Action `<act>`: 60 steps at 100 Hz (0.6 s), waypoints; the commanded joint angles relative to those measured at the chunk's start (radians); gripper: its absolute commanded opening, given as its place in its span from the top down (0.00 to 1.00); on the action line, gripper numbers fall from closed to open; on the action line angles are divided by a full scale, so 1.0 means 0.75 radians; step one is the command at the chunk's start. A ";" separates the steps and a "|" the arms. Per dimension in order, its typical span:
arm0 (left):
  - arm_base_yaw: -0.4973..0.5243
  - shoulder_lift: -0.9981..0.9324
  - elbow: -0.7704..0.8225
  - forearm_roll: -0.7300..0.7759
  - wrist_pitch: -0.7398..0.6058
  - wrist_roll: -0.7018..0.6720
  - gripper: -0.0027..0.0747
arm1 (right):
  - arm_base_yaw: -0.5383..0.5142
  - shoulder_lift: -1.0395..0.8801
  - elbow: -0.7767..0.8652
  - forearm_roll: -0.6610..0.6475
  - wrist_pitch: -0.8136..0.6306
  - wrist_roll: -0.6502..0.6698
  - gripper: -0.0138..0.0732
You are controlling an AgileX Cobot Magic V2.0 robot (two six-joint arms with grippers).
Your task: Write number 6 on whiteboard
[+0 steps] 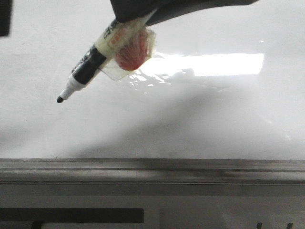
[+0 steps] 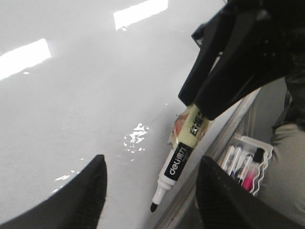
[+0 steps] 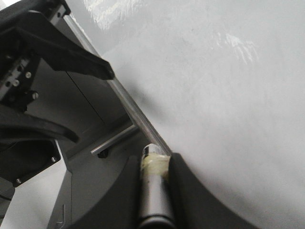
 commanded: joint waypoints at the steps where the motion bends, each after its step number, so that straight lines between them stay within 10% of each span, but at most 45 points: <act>1: -0.009 -0.099 -0.017 -0.060 -0.051 -0.002 0.54 | -0.007 -0.029 -0.046 0.002 -0.062 -0.014 0.91; 60: -0.006 -0.490 0.150 -0.060 0.042 -0.009 0.62 | -0.007 -0.029 -0.046 -0.046 -0.066 -0.014 0.91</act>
